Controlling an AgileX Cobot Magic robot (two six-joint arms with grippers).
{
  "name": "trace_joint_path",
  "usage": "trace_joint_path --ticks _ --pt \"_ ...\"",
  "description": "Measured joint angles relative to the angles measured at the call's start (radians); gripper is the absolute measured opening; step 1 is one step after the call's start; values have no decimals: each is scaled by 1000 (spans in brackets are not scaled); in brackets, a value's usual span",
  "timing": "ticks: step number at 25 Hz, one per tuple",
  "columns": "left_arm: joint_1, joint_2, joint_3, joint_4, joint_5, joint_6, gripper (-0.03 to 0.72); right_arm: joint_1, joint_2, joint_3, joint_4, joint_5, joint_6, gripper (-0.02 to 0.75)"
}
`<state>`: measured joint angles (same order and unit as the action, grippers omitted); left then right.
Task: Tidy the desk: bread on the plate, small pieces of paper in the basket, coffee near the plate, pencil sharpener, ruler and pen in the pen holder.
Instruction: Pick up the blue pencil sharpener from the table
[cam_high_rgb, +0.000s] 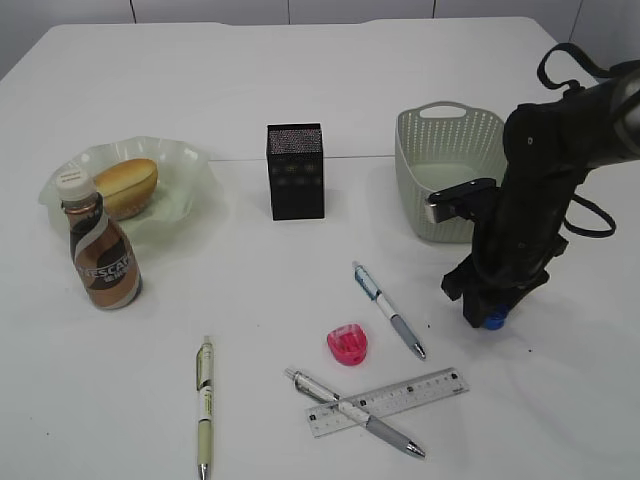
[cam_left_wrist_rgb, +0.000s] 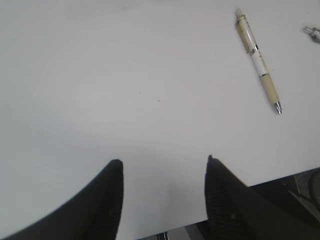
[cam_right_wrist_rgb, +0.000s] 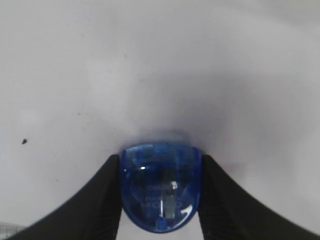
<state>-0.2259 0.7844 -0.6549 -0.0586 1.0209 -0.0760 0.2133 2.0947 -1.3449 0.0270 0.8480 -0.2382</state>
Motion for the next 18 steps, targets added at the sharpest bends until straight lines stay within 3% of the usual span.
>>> trace_joint_path --ticks 8,18 --pt "0 0 0 0 0 0 388 0 0 -67 104 135 2 316" --pt "0 0 0 0 5 -2 388 2 0 -227 146 347 57 316"
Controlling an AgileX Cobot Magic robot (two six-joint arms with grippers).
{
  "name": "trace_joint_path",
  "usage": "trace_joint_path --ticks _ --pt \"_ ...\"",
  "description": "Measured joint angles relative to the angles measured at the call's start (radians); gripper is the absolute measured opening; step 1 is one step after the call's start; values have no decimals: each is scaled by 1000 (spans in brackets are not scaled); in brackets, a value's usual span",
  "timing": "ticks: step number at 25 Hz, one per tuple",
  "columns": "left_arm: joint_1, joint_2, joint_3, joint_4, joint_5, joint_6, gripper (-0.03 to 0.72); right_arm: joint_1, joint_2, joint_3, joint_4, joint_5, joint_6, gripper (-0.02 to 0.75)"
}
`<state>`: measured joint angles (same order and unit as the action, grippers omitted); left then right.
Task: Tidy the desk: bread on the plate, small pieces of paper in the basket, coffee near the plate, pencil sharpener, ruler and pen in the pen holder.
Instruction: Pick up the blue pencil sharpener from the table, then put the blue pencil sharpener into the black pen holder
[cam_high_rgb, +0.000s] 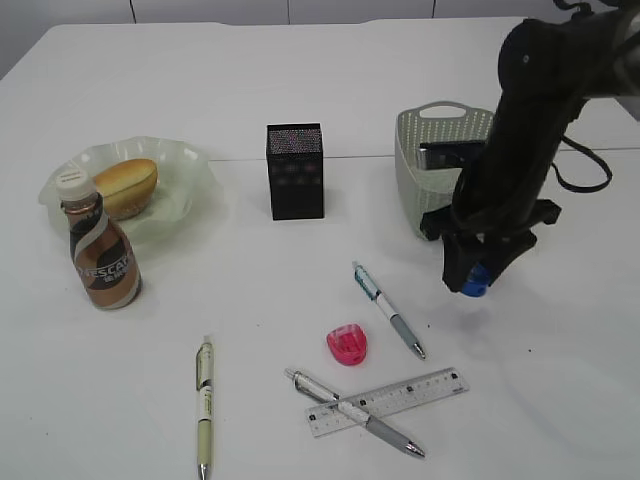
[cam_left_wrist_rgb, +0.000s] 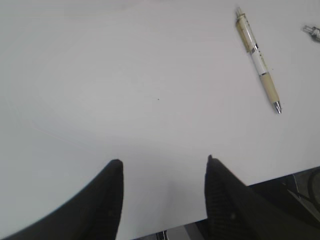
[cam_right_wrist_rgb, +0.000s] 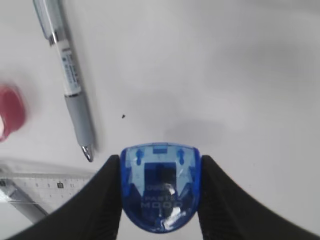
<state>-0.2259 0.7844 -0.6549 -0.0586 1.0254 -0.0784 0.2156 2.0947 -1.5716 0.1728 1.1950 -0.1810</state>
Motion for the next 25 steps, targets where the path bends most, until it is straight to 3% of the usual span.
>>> trace_joint_path --ticks 11,18,25 --pt "0 0 0 0 0 -21 388 150 6 -255 -45 -24 79 316" --pt "0 0 0 0 0 -37 388 154 23 -371 -54 -274 88 316" --pt "0 0 0 0 0 -40 388 154 37 -373 80 -525 68 316"
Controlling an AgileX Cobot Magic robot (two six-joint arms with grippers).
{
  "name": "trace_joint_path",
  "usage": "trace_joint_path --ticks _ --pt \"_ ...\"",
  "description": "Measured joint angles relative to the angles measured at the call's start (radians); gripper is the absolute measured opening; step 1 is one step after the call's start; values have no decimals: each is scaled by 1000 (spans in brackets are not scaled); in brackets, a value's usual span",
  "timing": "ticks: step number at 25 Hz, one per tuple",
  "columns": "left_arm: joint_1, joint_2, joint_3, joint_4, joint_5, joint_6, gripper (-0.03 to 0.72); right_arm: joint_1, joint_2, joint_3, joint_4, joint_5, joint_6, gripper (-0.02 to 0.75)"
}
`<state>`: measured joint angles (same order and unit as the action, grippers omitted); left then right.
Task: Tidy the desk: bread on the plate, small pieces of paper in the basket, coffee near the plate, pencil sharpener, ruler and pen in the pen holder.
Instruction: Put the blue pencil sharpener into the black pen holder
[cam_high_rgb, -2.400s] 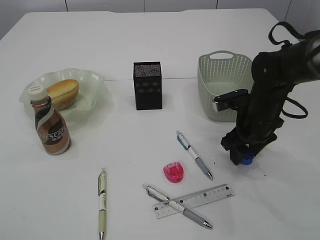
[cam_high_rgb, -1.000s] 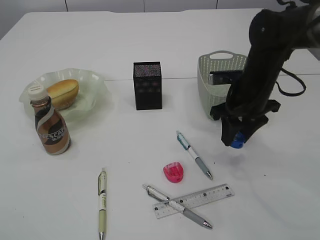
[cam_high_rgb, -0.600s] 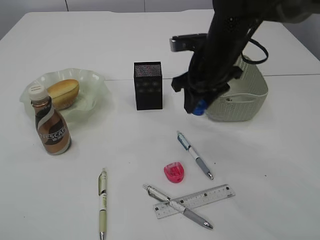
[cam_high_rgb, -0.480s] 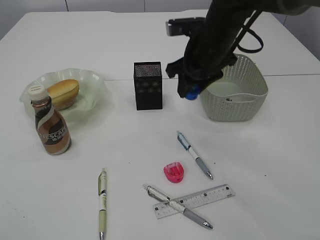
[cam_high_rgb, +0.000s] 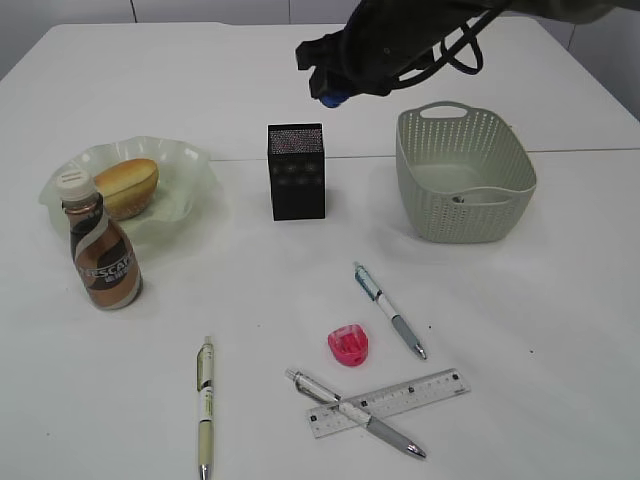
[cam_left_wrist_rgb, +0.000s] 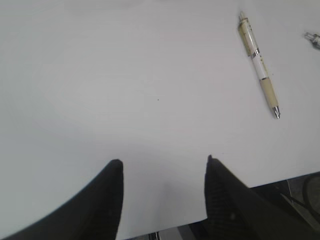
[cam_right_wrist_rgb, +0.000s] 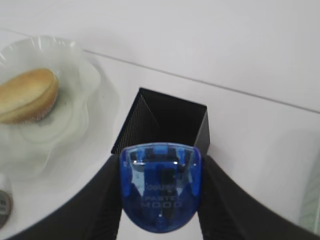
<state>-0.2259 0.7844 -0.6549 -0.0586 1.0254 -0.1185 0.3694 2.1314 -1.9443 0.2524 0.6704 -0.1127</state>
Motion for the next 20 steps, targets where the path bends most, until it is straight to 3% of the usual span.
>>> trace_joint_path --ticks 10,20 --pt "0 0 0 0 0 -2 388 0 121 -8 115 -180 -91 316" --pt "0 0 0 0 0 -4 388 23 246 -135 145 -224 -143 316"
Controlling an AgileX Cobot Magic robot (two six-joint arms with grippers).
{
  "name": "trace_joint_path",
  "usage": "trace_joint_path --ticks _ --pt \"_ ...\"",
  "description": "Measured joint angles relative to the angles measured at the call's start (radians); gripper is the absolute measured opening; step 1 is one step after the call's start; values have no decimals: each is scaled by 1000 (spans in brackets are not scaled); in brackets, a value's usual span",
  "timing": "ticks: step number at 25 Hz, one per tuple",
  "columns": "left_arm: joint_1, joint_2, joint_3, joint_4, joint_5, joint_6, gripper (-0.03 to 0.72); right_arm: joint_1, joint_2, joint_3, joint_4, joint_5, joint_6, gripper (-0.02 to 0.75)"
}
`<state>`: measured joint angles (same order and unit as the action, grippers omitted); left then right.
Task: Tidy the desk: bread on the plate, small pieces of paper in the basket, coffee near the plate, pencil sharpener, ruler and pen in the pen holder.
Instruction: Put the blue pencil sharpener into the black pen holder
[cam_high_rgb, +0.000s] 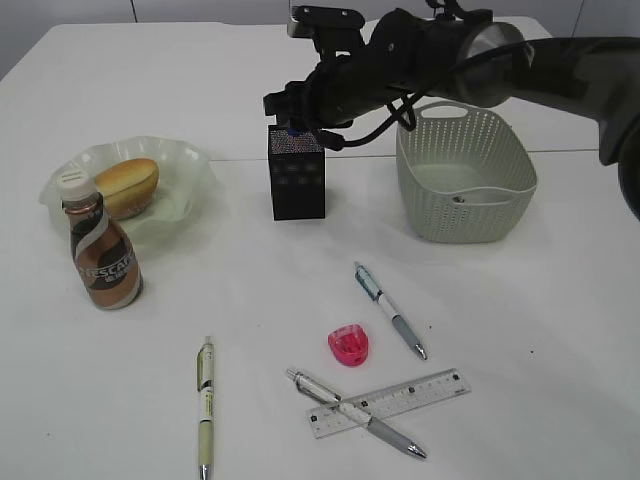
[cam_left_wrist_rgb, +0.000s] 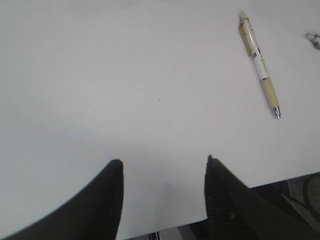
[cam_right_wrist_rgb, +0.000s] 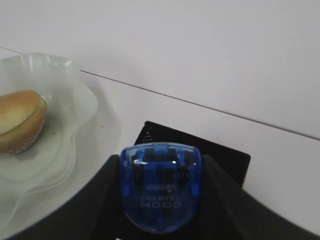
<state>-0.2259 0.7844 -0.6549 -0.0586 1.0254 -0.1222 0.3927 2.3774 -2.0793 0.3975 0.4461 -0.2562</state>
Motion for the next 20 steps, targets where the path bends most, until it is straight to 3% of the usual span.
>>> trace_joint_path --ticks 20 --pt "0 0 0 10 0 0 388 0 63 -25 0 -48 -29 316"
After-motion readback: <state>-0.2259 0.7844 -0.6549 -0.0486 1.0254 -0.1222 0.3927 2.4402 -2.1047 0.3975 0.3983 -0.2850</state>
